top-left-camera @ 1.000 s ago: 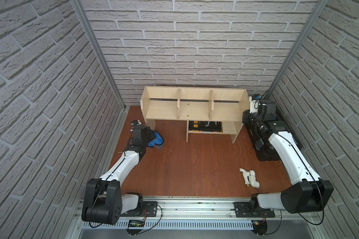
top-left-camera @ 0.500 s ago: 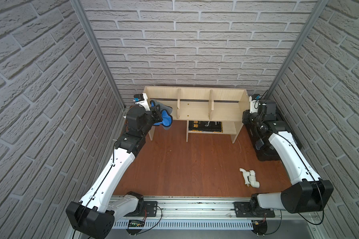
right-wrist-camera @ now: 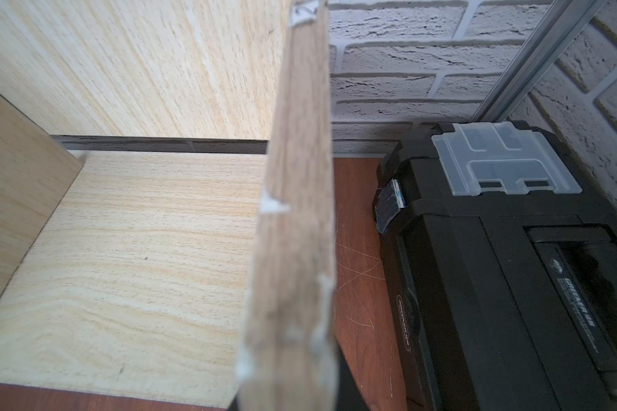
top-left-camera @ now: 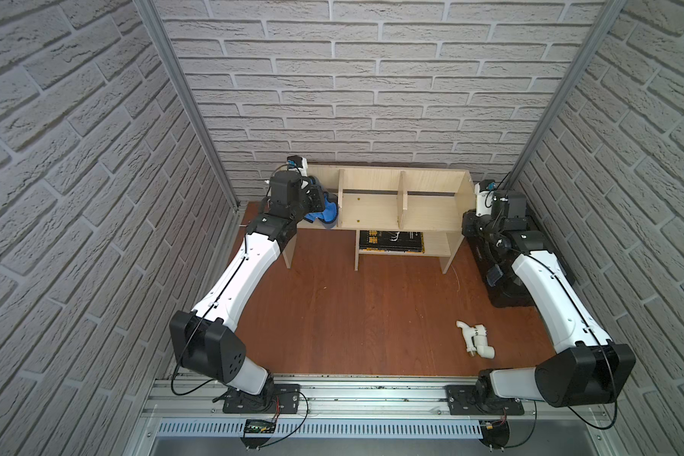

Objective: Wipe the bookshelf clean with a cloth
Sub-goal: Wipe the dust from the shelf.

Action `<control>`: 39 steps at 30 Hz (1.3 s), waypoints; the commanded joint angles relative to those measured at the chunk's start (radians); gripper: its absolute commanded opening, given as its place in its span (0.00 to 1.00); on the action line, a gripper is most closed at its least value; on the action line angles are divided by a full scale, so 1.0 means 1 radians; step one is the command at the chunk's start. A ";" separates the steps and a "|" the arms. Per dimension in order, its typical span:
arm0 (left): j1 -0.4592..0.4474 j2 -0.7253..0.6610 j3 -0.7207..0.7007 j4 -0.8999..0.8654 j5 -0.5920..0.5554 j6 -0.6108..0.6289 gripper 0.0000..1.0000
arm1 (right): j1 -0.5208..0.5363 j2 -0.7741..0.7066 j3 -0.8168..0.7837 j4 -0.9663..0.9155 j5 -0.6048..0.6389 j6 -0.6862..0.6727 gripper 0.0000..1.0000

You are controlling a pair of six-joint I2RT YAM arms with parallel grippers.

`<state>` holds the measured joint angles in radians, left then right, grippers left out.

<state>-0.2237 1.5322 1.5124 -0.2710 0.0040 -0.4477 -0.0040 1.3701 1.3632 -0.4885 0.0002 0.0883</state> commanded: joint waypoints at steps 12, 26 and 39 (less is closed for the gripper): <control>0.005 0.049 0.038 -0.157 -0.211 0.173 0.00 | 0.019 0.023 0.013 0.010 -0.347 0.094 0.03; 0.005 0.163 0.166 -0.189 -0.270 0.200 0.00 | 0.019 0.038 0.032 -0.001 -0.350 0.081 0.03; -0.039 0.148 0.184 -0.211 -0.261 0.167 0.00 | 0.019 0.026 0.012 0.020 -0.367 0.085 0.03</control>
<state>-0.2272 1.6745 1.6661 -0.4763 -0.2550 -0.2733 -0.0113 1.3956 1.3857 -0.4892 -0.0208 0.0738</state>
